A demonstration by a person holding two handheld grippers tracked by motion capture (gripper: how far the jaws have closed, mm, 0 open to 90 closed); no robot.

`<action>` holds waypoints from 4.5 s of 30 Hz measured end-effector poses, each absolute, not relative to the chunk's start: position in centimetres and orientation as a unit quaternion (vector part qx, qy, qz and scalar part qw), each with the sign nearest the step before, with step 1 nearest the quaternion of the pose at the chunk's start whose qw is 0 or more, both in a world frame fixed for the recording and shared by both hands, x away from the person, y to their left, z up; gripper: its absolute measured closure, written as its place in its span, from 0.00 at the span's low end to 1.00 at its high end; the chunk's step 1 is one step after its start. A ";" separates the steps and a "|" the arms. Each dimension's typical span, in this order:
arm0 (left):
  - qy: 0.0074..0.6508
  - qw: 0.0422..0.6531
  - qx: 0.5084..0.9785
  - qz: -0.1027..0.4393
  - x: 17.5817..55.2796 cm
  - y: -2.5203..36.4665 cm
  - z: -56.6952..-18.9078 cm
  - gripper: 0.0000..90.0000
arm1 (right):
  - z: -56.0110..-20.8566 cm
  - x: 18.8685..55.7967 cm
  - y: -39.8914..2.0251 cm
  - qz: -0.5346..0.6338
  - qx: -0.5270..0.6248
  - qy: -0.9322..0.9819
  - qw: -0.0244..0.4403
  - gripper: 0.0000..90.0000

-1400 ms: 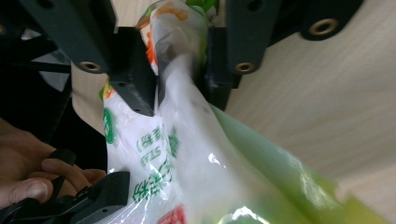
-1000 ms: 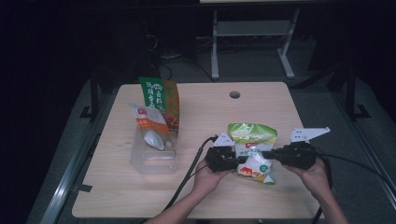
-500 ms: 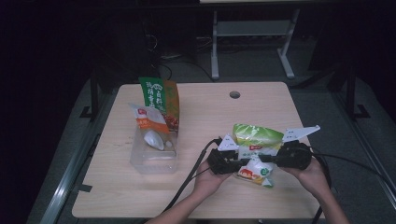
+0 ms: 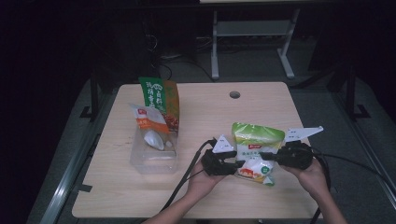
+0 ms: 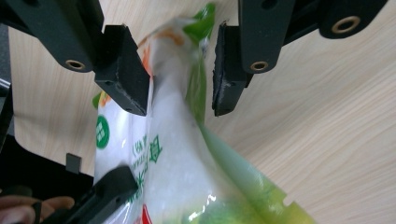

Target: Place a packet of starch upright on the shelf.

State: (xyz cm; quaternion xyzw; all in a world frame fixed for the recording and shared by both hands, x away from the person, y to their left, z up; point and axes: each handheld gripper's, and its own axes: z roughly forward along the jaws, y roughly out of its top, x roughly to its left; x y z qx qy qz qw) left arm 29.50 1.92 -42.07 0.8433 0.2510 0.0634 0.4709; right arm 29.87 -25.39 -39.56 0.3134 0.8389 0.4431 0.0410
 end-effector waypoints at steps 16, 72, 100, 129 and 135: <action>0.242 0.470 0.845 0.075 28.2 4.3 -42.0 0.55 | -38.2 30.1 -24.5 0.443 0.316 0.837 0.060 0.99; 0.167 0.474 0.858 0.103 21.2 7.5 -42.7 0.35 | -31.5 33.2 -12.8 0.470 0.254 0.844 0.050 1.00; 0.161 0.487 0.851 0.113 20.3 8.6 -42.4 0.30 | -28.3 33.3 -5.2 0.482 0.192 0.855 0.025 1.00; 0.170 0.495 0.842 0.129 20.2 10.3 -42.5 0.30 | -29.8 35.2 3.8 0.473 0.193 0.860 -0.010 1.00; 0.178 0.501 0.837 0.127 20.1 10.5 -42.6 0.30 | -30.6 35.7 5.0 0.475 0.196 0.857 -0.023 1.00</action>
